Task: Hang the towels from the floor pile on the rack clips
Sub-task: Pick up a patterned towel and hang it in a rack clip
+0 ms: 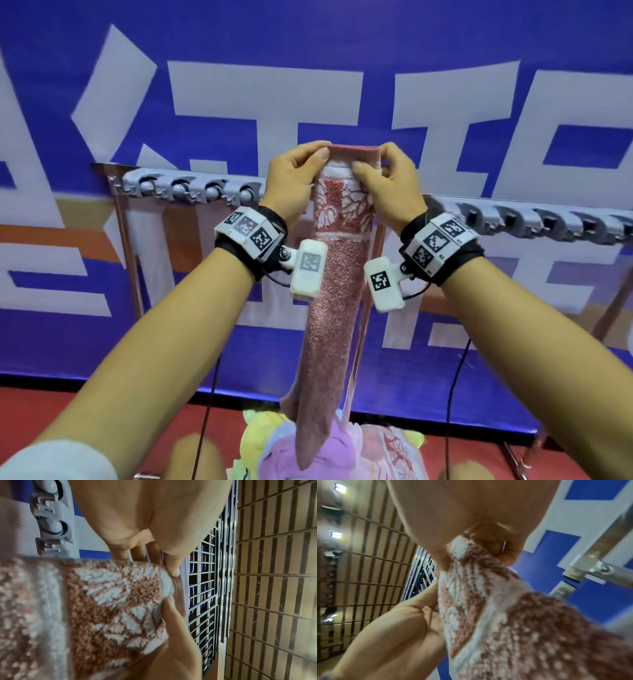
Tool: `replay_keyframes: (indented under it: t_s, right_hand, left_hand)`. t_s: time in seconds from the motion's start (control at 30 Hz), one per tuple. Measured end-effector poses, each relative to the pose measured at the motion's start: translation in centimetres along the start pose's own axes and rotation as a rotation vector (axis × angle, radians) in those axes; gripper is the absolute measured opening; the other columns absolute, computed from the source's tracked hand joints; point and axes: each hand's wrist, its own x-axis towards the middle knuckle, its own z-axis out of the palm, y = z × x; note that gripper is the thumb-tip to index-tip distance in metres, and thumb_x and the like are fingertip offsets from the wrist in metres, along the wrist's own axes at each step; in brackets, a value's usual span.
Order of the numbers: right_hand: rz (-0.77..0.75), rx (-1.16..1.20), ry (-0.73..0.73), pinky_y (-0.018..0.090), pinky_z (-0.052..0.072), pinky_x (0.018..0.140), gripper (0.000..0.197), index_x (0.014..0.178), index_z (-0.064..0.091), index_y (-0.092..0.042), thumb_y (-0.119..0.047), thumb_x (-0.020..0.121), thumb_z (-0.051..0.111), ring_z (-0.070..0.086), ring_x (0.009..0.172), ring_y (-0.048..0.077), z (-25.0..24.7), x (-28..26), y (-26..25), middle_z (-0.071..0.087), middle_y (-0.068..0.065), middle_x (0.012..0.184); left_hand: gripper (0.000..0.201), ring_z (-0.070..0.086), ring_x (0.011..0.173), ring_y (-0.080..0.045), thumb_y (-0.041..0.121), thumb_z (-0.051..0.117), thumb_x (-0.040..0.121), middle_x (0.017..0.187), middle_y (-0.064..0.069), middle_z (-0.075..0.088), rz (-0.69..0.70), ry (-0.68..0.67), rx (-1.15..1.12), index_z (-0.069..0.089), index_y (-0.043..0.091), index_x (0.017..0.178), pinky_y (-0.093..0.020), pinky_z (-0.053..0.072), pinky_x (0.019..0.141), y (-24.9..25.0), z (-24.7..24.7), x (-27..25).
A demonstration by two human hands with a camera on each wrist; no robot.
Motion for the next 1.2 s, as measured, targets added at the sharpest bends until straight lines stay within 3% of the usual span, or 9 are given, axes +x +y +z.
replay_keyframes:
  t_s: [0.13,0.3,0.43,0.53,0.63,0.8,1.0,1.1,1.2]
  right_hand:
    - [0.081,0.030,-0.256,0.031,0.055,0.076,0.011,0.099,0.069,-0.013,-0.019,0.095,0.060,0.068,0.081,0.010,1.3,-0.7,2.1,0.072,0.001,0.090]
    - [0.114,0.043,-0.125,0.047,0.056,0.078,0.026,0.091,0.068,0.001,-0.022,0.096,0.059,0.067,0.078,0.023,1.9,-0.5,2.2,0.072,0.018,0.088]
    - [0.085,0.098,-0.228,0.028,0.056,0.075,0.016,0.104,0.068,-0.005,-0.015,0.097,0.059,0.068,0.082,0.012,2.6,-1.6,2.1,0.072,0.005,0.090]
    - [0.104,0.063,-0.139,0.029,0.057,0.071,0.015,0.092,0.070,-0.013,-0.021,0.097,0.059,0.071,0.077,0.012,2.5,-0.8,2.0,0.073,0.003,0.084]
    - [0.107,0.042,-0.057,0.048,0.058,0.078,0.027,0.085,0.071,-0.009,-0.033,0.093,0.061,0.071,0.081,0.027,2.6,0.3,1.8,0.073,0.012,0.084]
    - [0.157,0.023,0.134,0.039,0.057,0.074,0.027,0.069,0.066,-0.022,-0.028,0.094,0.061,0.068,0.075,0.018,1.4,1.9,1.9,0.070,-0.003,0.072]
    - [0.281,0.000,0.447,0.044,0.058,0.079,0.025,0.068,0.065,-0.023,-0.034,0.090,0.061,0.066,0.076,0.015,-4.3,1.8,5.5,0.068,-0.006,0.075]
    - [0.403,-0.040,0.495,0.045,0.059,0.075,0.031,0.069,0.065,-0.017,-0.047,0.078,0.065,0.071,0.079,0.019,-7.1,0.6,9.3,0.073,-0.001,0.080]
    - [0.596,-0.030,0.422,0.030,0.055,0.051,0.029,0.079,0.062,-0.012,-0.040,0.077,0.071,0.068,0.067,0.021,-8.1,-1.9,11.5,0.070,0.003,0.079]
  left_hand:
    - [0.016,0.066,0.084,-0.011,0.007,0.058,0.097,0.096,-0.003,0.071,0.034,0.009,0.058,0.069,0.008,0.109,-0.027,0.056,0.076,-0.8,-0.6,0.0]
    - [0.017,0.067,0.085,-0.015,0.009,0.057,0.098,0.096,-0.005,0.071,-0.009,0.026,0.017,0.068,0.008,0.110,-0.028,0.057,0.072,-2.2,-1.6,0.0]
    - [0.016,0.066,0.083,-0.014,0.006,0.058,0.097,0.093,-0.007,0.071,-0.023,0.018,-0.032,0.068,0.004,0.109,-0.026,0.056,0.078,-2.6,-1.3,-0.1]
    - [0.021,0.067,0.086,-0.019,0.013,0.062,0.095,0.097,-0.011,0.071,-0.061,0.029,-0.082,0.066,0.002,0.112,-0.032,0.055,0.079,-3.1,-1.4,-0.4]
    - [0.034,0.070,0.089,-0.029,0.022,0.070,0.087,0.103,-0.018,0.072,-0.182,-0.108,-0.178,0.063,0.003,0.114,-0.043,0.057,0.083,-4.4,-1.3,-1.8]
    - [0.020,0.070,0.082,-0.021,0.010,0.078,0.079,0.092,-0.009,0.076,-0.382,-0.310,0.155,0.072,0.002,0.097,-0.036,0.055,0.079,-9.4,-1.3,-6.0]
    - [0.078,0.056,0.078,-0.027,0.049,0.081,0.073,0.088,-0.027,0.065,-0.502,-0.325,0.230,0.057,-0.023,0.090,-0.036,0.043,0.074,-12.4,-4.9,-8.0]
    - [0.058,0.060,0.070,-0.020,0.037,0.069,0.083,0.078,-0.018,0.068,-0.496,-0.277,0.242,0.062,-0.020,0.089,-0.030,0.047,0.069,-11.4,-6.1,-7.6]
    - [0.047,0.061,0.068,-0.018,0.028,0.064,0.092,0.083,-0.018,0.069,-0.460,-0.186,0.235,0.064,-0.019,0.099,-0.030,0.050,0.070,-10.0,-7.1,-5.9]
